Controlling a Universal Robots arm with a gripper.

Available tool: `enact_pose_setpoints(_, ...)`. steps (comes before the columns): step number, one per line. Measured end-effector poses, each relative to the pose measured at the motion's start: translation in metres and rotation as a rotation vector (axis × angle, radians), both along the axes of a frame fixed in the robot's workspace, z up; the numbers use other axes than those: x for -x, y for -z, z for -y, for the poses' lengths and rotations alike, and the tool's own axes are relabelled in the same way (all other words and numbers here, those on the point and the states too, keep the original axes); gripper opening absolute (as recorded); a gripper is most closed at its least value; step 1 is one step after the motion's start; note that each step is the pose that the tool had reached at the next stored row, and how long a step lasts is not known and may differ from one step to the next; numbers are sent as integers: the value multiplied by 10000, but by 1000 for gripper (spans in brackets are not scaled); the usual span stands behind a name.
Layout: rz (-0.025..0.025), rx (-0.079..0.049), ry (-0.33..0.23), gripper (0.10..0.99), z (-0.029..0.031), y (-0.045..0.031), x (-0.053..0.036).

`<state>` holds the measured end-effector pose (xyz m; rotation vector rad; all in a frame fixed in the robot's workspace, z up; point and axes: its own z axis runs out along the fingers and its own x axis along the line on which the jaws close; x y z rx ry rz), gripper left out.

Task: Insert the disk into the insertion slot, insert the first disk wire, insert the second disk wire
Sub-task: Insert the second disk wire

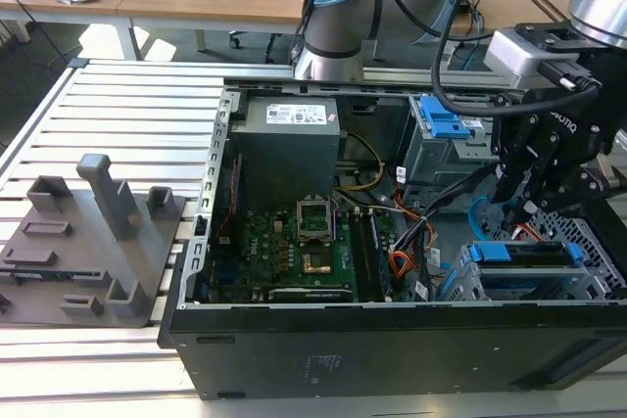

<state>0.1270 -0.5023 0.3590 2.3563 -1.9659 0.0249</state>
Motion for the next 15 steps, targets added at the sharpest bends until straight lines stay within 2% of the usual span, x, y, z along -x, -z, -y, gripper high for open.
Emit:
enact_pose_setpoints(4,0,18,1,349,-1,7,1)
enact_pose_setpoints(5,0,18,1,282,-1,7,1)
enact_pose_setpoints(6,0,19,1,282,-1,7,1)
enact_pose_setpoints(7,0,19,1,165,-1,7,1)
enact_pose_setpoints(15,0,26,1,165,-1,7,1)
